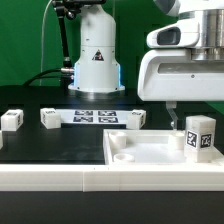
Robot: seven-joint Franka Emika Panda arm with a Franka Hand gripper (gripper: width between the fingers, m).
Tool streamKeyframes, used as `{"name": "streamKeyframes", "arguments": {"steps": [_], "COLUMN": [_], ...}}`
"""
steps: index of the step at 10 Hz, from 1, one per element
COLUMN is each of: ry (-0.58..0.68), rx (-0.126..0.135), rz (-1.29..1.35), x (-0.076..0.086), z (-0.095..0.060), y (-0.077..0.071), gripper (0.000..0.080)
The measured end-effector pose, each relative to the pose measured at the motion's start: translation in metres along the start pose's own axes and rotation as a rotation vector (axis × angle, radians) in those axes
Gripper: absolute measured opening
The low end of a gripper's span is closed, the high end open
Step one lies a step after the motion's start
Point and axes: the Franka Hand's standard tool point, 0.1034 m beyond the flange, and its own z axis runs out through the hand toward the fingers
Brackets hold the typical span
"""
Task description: Assemble one leg
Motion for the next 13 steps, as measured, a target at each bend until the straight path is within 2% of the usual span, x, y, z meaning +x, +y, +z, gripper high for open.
{"name": "streamKeyframes", "arguments": {"steps": [5, 6, 7, 8, 11, 12, 13], "ry": [0.008, 0.008, 0.008, 0.008, 0.009, 0.013, 0.029], "rx": [-0.031, -0.031, -0.031, -0.031, -0.031, -0.022, -0.002], "rz": [-0.313, -0.309, -0.309, -0.309, -0.275, -0.204, 0.013], "x": [0.0048, 0.0048, 0.0048, 0.0048, 0.0048, 0.0049, 0.0054], "z": [-0.0024, -0.0024, -0.0024, -0.0024, -0.0024, -0.0021, -0.0017], "y": [0.0042, 0.0041, 0.0042, 0.0042, 0.0043, 0.0039, 0.0063], "gripper": [0.0649, 0.0547, 0.0398, 0.0289, 0.0291, 0.0291, 0.0291]}}
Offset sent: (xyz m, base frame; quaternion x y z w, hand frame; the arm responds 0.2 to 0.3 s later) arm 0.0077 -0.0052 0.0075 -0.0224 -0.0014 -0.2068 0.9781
